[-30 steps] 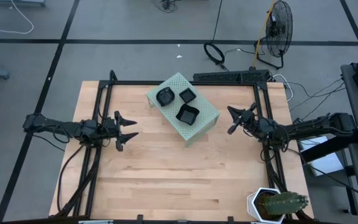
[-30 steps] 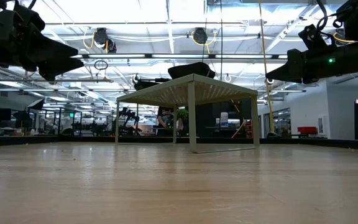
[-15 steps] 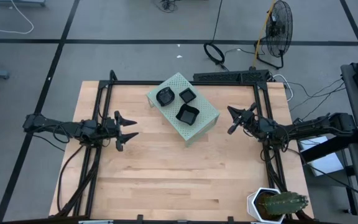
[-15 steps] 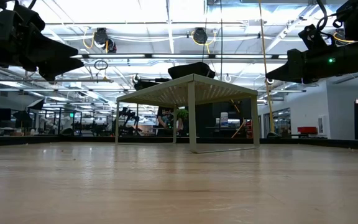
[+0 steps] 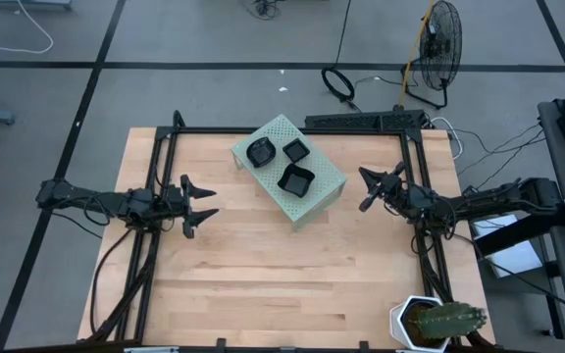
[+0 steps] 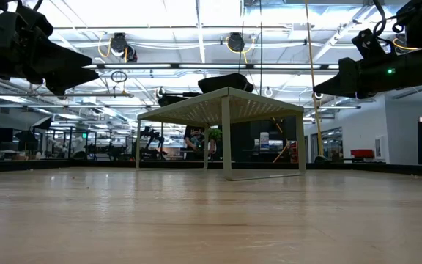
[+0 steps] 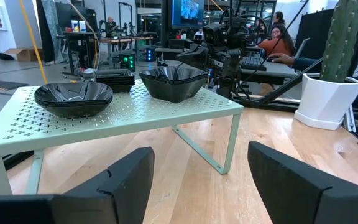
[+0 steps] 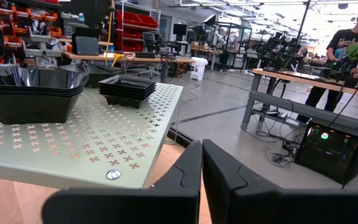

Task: Pick & Place Mini shaped plates
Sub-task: Return to Home Position

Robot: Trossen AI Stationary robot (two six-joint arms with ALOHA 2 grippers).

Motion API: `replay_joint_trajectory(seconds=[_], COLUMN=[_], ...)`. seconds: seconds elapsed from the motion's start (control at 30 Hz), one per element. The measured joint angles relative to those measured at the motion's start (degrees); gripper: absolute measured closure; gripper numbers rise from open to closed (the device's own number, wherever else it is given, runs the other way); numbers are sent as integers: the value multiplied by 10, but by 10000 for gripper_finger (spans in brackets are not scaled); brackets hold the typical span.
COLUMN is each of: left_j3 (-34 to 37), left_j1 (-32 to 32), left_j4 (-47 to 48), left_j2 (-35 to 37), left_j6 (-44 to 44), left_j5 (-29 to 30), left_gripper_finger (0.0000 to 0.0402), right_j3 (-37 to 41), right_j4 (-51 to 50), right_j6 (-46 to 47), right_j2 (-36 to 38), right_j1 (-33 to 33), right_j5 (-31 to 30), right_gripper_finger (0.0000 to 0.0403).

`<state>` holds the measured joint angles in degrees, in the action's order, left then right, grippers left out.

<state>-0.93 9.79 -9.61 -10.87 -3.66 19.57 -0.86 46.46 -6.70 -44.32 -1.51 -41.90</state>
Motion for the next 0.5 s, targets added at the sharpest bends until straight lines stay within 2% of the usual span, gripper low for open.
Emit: replay_joint_trajectory(seconds=[0.17,0.5], left_j3=[0,0], left_j1=[0,0], left_j4=[0,0], left_j2=[0,0], left_j6=[0,0], left_j5=[0,0], left_gripper_finger=[133,152], right_j3=[0,0], right_j4=[0,0], right_j6=[0,0], right_j2=[0,0], right_j1=[0,0], right_j5=[0,0], right_gripper_finger=[399,399])
